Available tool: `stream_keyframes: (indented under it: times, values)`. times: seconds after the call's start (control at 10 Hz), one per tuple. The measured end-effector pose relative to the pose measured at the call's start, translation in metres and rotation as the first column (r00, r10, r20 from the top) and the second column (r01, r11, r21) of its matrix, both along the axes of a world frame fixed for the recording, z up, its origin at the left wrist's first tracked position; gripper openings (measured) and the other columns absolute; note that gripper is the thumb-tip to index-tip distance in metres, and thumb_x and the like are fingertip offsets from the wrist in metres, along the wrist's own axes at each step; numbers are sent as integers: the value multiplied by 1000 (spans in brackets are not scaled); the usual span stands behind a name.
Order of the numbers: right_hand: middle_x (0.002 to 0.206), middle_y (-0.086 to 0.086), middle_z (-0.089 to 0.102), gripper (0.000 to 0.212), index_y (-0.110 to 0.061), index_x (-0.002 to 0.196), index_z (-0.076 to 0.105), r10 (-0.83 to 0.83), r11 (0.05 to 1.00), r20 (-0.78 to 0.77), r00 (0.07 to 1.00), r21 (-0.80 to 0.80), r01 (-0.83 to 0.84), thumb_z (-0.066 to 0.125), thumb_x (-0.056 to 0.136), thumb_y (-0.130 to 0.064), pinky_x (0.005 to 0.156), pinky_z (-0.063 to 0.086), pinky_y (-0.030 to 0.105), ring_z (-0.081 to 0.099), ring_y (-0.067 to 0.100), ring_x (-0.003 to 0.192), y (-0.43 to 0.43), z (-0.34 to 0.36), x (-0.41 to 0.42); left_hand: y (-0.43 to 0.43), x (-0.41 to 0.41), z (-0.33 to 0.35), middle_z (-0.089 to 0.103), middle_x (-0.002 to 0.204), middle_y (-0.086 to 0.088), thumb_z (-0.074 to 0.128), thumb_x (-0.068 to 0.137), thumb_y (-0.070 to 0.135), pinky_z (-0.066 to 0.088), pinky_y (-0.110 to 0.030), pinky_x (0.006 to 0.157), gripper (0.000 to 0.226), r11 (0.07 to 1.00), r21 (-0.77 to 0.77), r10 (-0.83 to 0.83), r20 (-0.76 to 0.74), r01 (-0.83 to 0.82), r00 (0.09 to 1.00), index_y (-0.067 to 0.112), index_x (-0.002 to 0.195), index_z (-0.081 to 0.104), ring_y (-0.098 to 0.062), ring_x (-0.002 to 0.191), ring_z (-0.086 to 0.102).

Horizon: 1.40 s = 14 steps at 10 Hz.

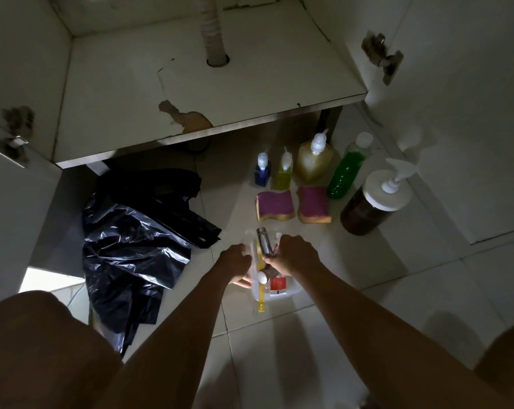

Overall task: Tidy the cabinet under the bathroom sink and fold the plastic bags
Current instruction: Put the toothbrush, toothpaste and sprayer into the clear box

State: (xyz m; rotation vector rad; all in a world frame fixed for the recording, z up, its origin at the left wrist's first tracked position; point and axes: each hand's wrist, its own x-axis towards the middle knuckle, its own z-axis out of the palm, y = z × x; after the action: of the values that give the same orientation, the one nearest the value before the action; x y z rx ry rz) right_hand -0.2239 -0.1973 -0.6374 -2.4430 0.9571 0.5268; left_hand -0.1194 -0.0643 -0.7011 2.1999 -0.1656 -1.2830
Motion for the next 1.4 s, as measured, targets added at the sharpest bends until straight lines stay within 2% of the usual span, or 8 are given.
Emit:
stream_keyframes:
  times: [0.2,0.4,0.6,0.8,1.0,1.1,1.2,1.4]
  values:
    - [123,15,60,65,-9,139,36,-90,993,52,995,-75,94,61,91,-46,86,51,37,62,34,112,-21,-1,-7,-3,-10,37,55,135,-12,44,100,12,60,-26,54,41,999,-26,34,-36,-35,999,16,140,49,-20,73,66]
    - [101,16,71,18,-5,107,63,-260,851,-126,957,438,289,57,93,-15,67,64,41,75,30,79,-39,-3,-16,-9,-10,47,58,130,-22,40,100,8,62,-46,69,44,998,18,60,-143,-58,988,19,143,43,-33,79,71]
    - [85,11,67,8,-14,97,61,-267,850,-68,961,454,268,56,95,-9,50,58,27,72,23,66,-42,-4,-18,-11,-10,52,60,128,-25,39,99,2,61,-51,76,52,996,46,86,-158,-80,984,19,148,37,-39,90,71]
    - [103,9,69,15,-10,103,65,-273,839,-99,957,463,287,61,90,-3,55,61,28,73,23,72,-45,-8,-19,-12,-10,56,59,132,-20,41,99,2,62,-45,71,52,997,34,77,-152,-73,985,17,149,37,-27,74,72]
    - [85,12,66,27,0,120,62,-298,800,-72,952,525,290,57,94,-6,64,62,34,68,24,67,-52,14,-22,-16,-6,84,59,133,-25,41,101,-2,62,-40,63,50,999,-1,38,-182,-39,983,9,149,36,-39,96,70]
    - [112,11,67,33,-7,123,63,-244,796,-71,967,554,242,63,95,-24,89,57,35,66,26,101,-59,60,-19,-21,0,129,64,124,-23,45,102,5,62,-41,75,37,1000,-15,-4,-148,2,989,2,138,46,-37,99,71]
    - [112,17,66,28,-5,123,58,-385,707,-71,920,618,344,60,96,-13,80,61,45,71,32,91,-64,149,-2,-24,17,206,65,119,-25,50,99,6,62,-43,72,27,999,-37,4,-85,-7,996,5,125,55,-33,88,73]
    - [99,15,71,13,-5,102,68,-318,846,99,943,479,235,63,91,-7,73,62,39,71,26,79,-78,347,20,-32,47,406,62,84,-14,56,100,12,50,-22,38,12,985,-145,99,15,-96,995,3,95,62,-17,52,61]
